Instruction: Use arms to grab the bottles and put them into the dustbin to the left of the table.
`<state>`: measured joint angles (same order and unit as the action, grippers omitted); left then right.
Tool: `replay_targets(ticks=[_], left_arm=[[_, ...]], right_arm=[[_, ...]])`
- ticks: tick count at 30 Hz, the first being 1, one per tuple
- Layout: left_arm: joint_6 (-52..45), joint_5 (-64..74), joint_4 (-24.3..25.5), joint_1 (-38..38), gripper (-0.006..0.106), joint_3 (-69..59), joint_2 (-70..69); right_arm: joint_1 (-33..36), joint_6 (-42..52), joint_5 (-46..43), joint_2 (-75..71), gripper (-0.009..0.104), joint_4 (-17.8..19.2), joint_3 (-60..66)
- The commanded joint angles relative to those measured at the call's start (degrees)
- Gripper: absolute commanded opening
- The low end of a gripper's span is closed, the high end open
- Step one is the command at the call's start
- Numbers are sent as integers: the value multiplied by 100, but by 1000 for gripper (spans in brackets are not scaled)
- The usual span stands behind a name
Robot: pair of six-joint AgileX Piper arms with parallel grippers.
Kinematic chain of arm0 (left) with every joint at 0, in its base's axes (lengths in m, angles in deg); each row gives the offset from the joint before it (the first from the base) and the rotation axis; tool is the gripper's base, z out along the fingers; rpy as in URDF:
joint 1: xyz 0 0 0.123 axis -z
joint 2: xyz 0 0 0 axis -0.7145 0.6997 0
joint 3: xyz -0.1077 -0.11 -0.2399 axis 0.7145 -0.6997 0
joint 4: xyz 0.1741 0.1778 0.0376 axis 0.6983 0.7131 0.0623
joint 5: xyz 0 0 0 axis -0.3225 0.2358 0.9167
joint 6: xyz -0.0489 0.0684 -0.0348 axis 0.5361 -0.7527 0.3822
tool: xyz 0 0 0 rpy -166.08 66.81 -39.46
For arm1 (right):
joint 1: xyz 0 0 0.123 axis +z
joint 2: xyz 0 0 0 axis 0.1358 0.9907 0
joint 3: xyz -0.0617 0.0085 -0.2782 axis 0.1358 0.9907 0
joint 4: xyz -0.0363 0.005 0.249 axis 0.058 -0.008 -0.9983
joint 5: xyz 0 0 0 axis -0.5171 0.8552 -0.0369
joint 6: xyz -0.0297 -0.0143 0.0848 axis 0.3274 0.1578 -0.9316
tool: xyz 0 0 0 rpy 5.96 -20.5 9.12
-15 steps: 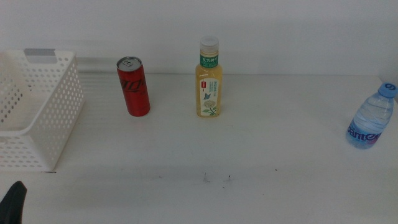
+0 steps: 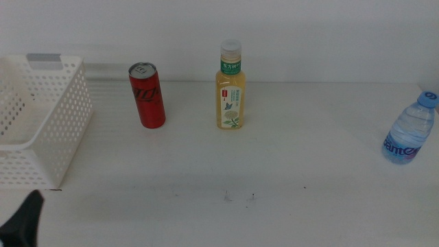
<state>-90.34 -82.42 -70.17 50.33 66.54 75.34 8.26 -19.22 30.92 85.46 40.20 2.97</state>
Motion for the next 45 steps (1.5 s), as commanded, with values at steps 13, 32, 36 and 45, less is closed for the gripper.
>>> replay_targets(ticks=[13, 32, 36, 45], left_arm=[[14, -2870, -285, 1313, 94, -2, 3287], [64, -6812, 262, 1356, 94, -2, 6748], [64, -6957, 402, 1356, 94, -2, 7312], [409, -6957, 512, 1356, 94, -2, 7938]], right_arm=[[-46, 30, -73, -28, 90, 15, 22], [-46, 30, -73, -28, 90, 15, 22], [-46, 30, -73, -28, 90, 15, 22], [-46, 30, -73, -28, 90, 15, 22]])
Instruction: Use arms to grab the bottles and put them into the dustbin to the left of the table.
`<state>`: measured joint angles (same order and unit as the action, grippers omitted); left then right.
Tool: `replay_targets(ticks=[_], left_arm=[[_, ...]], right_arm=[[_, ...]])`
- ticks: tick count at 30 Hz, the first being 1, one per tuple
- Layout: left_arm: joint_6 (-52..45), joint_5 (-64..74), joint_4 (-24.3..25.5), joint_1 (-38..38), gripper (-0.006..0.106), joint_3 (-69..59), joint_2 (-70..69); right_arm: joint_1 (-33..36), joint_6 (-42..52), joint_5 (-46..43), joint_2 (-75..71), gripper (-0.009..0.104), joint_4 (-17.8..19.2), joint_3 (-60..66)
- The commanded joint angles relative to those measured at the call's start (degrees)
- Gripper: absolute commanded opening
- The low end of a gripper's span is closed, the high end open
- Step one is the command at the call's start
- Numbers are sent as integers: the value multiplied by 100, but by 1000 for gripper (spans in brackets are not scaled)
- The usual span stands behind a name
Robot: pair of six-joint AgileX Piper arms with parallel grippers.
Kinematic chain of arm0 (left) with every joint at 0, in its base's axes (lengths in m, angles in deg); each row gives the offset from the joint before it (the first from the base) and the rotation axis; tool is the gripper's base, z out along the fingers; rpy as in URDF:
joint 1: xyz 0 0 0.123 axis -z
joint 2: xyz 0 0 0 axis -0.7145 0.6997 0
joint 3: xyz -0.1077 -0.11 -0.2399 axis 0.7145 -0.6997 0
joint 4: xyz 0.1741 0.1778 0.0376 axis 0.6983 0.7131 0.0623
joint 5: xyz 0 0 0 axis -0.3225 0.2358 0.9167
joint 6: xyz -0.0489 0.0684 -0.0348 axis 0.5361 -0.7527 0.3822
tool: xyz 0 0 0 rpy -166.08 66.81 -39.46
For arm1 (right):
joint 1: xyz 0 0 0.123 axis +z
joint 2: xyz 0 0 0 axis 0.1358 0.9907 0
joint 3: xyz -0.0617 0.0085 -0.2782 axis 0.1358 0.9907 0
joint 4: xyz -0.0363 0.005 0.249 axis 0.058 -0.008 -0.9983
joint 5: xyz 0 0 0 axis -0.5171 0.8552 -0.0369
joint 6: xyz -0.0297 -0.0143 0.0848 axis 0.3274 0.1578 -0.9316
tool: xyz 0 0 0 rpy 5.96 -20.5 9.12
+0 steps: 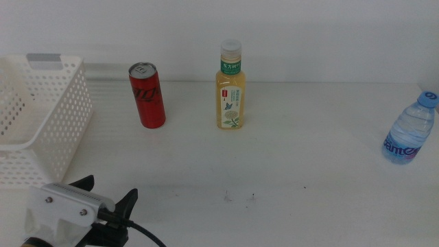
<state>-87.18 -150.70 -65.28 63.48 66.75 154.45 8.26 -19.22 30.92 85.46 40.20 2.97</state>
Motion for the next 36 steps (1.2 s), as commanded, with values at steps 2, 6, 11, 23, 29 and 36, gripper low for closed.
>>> replay_targets(ticks=[2, 6, 11, 23, 29, 36], left_arm=[[93, -130, 23, 42, 94, -23, 27], [155, -130, 8, 42, 94, -23, 27], [380, -130, 12, 42, 94, -23, 27], [621, -130, -143, 42, 94, 256, 56], [316, 669, -305, 42, 94, 990, 56], [-85, 1414, -423, -79, 94, 1743, 142]], right_arm=[[-46, 30, -73, -28, 90, 15, 22], [-46, 30, -73, -28, 90, 15, 22], [-46, 30, -73, -28, 90, 15, 22], [-46, 30, -73, -28, 90, 15, 22], [-46, 30, -73, -28, 90, 15, 22], [-46, 30, -73, -28, 90, 15, 22]])
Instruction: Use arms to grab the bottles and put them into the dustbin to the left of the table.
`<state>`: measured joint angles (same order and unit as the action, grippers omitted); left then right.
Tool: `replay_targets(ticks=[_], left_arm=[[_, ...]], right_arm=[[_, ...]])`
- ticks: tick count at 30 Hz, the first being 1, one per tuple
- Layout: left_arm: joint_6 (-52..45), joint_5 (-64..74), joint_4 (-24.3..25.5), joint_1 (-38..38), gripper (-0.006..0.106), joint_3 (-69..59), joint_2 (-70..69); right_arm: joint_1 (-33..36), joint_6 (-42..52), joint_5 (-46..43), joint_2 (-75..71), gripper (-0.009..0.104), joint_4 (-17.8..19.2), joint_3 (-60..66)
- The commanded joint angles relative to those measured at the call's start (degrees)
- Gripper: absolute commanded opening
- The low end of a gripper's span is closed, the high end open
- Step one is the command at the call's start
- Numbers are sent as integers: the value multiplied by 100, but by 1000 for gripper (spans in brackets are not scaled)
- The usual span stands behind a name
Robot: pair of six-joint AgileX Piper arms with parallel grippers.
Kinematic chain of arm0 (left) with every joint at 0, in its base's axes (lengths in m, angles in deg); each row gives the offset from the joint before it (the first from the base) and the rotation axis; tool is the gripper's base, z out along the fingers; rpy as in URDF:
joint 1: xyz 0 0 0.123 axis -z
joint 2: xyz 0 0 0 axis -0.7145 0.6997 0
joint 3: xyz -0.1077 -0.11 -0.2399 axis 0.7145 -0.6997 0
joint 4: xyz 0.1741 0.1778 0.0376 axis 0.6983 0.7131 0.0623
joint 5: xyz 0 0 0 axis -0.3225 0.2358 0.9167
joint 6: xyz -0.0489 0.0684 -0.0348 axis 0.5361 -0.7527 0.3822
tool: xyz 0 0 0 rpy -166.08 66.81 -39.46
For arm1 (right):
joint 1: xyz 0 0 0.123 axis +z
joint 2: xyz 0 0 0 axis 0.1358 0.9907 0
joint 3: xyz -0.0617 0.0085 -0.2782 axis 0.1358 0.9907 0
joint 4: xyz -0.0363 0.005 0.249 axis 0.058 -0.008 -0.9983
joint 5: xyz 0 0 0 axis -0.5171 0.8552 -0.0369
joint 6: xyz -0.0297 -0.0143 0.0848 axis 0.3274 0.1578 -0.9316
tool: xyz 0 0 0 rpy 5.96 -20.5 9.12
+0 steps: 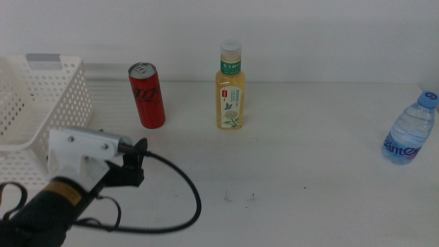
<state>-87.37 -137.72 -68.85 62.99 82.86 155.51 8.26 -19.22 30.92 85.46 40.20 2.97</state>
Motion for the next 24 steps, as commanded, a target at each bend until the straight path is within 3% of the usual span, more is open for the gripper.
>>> replay_targets(ticks=[1, 7, 24], left_arm=[[-128, 104, -19, -88, 94, 215, 120], [43, 89, 429, -327, 94, 780, 658], [218, 116, 891, -713, 94, 2198, 1979]], right_arm=[[-46, 30, -73, -28, 90, 15, 22], [-46, 30, -73, -28, 90, 15, 22], [-46, 30, -73, -28, 90, 4, 22]])
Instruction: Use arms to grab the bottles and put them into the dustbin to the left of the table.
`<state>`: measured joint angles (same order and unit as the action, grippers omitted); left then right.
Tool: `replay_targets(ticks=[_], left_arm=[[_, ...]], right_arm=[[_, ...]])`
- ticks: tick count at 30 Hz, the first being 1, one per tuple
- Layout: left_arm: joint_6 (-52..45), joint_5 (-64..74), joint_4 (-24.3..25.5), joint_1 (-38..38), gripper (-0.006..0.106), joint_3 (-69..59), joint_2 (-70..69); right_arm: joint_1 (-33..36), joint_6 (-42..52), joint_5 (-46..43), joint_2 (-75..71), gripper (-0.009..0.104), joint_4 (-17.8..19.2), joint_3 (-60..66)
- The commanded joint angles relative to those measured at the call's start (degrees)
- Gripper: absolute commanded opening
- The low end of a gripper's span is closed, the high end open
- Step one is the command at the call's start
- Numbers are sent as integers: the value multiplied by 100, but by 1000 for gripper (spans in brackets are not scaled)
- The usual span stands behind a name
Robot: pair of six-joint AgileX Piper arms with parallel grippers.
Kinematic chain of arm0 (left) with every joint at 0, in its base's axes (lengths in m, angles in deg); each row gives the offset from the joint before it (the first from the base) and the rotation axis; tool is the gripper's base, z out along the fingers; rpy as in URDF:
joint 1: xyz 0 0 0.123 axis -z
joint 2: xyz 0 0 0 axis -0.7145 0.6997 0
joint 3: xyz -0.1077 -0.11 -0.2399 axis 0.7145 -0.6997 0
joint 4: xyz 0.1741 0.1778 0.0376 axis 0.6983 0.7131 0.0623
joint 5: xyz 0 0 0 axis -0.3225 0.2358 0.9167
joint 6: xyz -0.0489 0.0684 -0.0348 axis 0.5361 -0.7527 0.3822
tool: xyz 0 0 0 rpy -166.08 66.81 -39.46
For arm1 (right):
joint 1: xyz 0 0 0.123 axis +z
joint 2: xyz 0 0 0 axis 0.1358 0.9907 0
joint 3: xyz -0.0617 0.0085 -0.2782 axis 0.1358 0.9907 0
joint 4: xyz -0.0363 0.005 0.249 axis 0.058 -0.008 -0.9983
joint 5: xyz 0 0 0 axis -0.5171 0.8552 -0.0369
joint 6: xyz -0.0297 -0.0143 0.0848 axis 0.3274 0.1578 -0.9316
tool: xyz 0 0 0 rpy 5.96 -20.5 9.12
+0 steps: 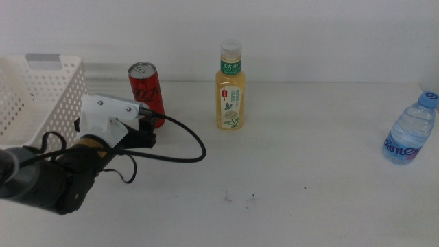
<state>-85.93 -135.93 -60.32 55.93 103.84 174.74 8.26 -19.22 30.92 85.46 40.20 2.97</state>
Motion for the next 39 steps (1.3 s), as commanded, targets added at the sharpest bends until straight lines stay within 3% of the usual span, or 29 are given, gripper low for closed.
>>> replay_targets(ticks=[1, 39], left_arm=[[74, -63, 38, -7, 94, 190, 121], [211, 318, -207, -16, 94, 2297, 1654]], right_arm=[[-46, 30, -73, -28, 90, 4, 22], [-46, 30, -73, -28, 90, 4, 22]])
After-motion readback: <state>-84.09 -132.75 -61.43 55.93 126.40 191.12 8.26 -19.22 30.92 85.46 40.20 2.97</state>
